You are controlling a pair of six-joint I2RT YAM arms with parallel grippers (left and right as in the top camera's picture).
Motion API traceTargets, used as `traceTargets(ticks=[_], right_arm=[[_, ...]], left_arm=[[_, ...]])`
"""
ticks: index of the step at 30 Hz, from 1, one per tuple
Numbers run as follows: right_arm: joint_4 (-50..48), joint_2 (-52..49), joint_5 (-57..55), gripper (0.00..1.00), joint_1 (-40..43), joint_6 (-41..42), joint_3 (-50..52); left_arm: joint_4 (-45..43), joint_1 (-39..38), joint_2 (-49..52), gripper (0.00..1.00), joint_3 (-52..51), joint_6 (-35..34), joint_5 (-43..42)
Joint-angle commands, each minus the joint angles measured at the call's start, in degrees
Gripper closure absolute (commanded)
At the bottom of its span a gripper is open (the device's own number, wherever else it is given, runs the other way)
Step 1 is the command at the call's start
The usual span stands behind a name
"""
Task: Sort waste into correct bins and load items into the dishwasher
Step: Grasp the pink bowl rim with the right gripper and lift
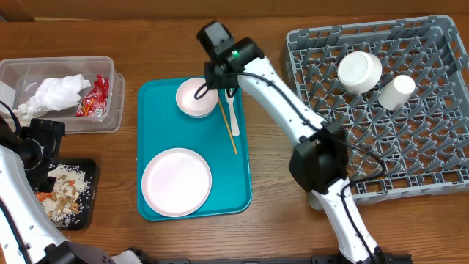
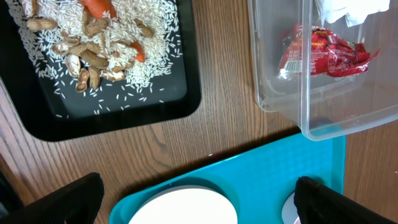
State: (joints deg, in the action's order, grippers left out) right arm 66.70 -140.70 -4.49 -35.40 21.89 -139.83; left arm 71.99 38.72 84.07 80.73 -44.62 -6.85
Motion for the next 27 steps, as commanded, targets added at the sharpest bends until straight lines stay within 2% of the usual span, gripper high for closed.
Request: traceTargets(ticks=[1, 5, 12, 20, 25, 27], right_arm=[[-2.97, 3.3, 8.98, 0.49, -2.49, -7.19, -1.66], [-6.97, 2.86, 11.45, 0.5, -5.62, -13.18, 0.72], [-11.04, -0.66, 11.26, 0.5, -9.31, -13.6, 5.75], [-12.59, -5.07, 4.11, 0.51, -10.56, -14.91, 7.15], [-13.4, -6.16, 4.09, 0.56, -10.78, -14.88, 7.13], [-14.12, -6.16, 4.11, 0.65, -10.88, -14.86, 7.1]], left_arm=[[-0.07, -0.11, 0.26, 0.0, 0.44, 0.46, 0.44], [-0.07, -0.11, 0.26, 0.0, 0.44, 0.48, 0.44], [-0.09, -0.11, 0.26, 0.0, 0.44, 0.48, 0.42], [-0.07, -0.11, 0.26, 0.0, 0.44, 0.48, 0.44], [-0.07, -0.11, 0.26, 0.0, 0.44, 0.46, 0.42], [-0.07, -0.11, 0.26, 0.0, 0.44, 0.48, 0.44]])
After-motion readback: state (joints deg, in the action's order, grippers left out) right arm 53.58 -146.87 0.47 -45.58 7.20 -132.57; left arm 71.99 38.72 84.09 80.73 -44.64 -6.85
